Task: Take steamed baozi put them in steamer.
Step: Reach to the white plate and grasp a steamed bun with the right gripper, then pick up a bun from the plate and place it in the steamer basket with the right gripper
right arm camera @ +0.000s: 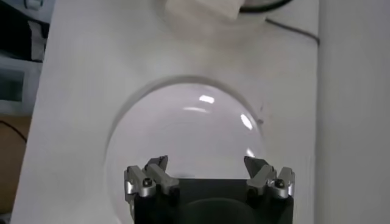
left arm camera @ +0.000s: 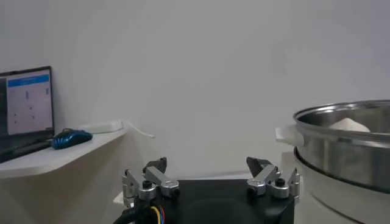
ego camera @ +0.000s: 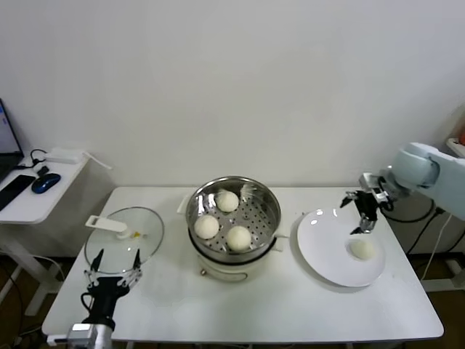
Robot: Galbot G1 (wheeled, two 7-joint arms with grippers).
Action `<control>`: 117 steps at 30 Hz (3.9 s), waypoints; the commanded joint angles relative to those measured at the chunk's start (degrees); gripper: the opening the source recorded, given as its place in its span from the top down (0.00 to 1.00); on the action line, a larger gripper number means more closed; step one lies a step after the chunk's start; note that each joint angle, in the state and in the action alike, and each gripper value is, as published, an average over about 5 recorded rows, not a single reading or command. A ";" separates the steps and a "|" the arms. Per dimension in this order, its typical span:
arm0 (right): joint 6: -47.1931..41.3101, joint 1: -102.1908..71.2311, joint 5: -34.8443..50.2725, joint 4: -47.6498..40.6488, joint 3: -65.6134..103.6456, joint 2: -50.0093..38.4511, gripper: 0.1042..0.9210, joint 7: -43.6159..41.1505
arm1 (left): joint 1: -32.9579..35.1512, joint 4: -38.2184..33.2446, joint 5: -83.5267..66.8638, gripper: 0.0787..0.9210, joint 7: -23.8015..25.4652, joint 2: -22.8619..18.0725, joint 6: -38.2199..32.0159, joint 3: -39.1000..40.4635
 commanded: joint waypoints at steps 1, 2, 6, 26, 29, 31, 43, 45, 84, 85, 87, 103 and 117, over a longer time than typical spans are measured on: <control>0.96 -23.88 -12.56 -9.22 18.53 -2.79 0.12 -0.82 | 0.54 -0.14 0.19 0.12 0.01 -0.20 -0.08 -0.15; 1.39 -25.01 -13.70 -10.15 19.56 -2.27 0.12 -0.91 | 0.62 -0.15 0.21 0.12 0.01 -0.22 -0.08 -0.23; 2.61 -27.67 -17.00 -13.70 22.63 -0.25 0.12 -1.33 | 0.69 -0.02 0.25 0.12 0.00 -0.19 -0.03 -0.52; 5.02 -28.74 -21.33 -23.97 25.10 10.00 0.12 -1.22 | -0.12 1.57 0.92 0.12 -0.09 -0.17 0.08 -0.61; 4.98 -28.98 -21.30 -24.44 25.25 10.81 0.12 -1.18 | -0.12 1.74 0.89 0.12 -0.10 -0.12 0.03 -0.73; 4.94 -29.13 -21.25 -24.64 25.42 11.20 0.12 -1.16 | -0.15 1.81 0.89 0.12 -0.11 -0.11 0.03 -0.77; 4.66 -29.38 -21.08 -25.07 26.33 11.71 0.12 -1.81 | -0.24 2.02 1.05 0.12 -0.16 -0.18 0.04 -0.75; 4.58 -29.44 -21.04 -24.98 26.51 11.63 0.12 -1.99 | -0.25 2.04 1.09 0.12 -0.18 -0.21 0.03 -0.74; -4.02 19.47 20.95 -1.13 -8.44 16.70 0.28 -2.13 | -1.17 2.31 1.90 0.12 -0.30 0.05 0.18 0.71; -3.99 20.55 21.97 -1.34 -9.01 18.37 0.28 -2.13 | -1.13 2.28 2.01 0.12 -0.31 0.05 0.28 0.69; -4.02 21.98 24.06 -1.77 -9.77 21.56 0.28 -2.09 | -1.00 2.24 2.22 0.12 -0.33 0.09 0.41 0.60; -6.82 11.48 23.23 -8.40 -7.31 35.67 0.28 0.93 | -0.82 1.30 2.26 0.12 -0.40 0.22 0.53 -0.03; -6.51 4.88 19.18 -15.25 -7.72 37.21 0.27 1.08 | -0.05 1.27 1.80 0.12 -0.28 0.28 0.27 -0.59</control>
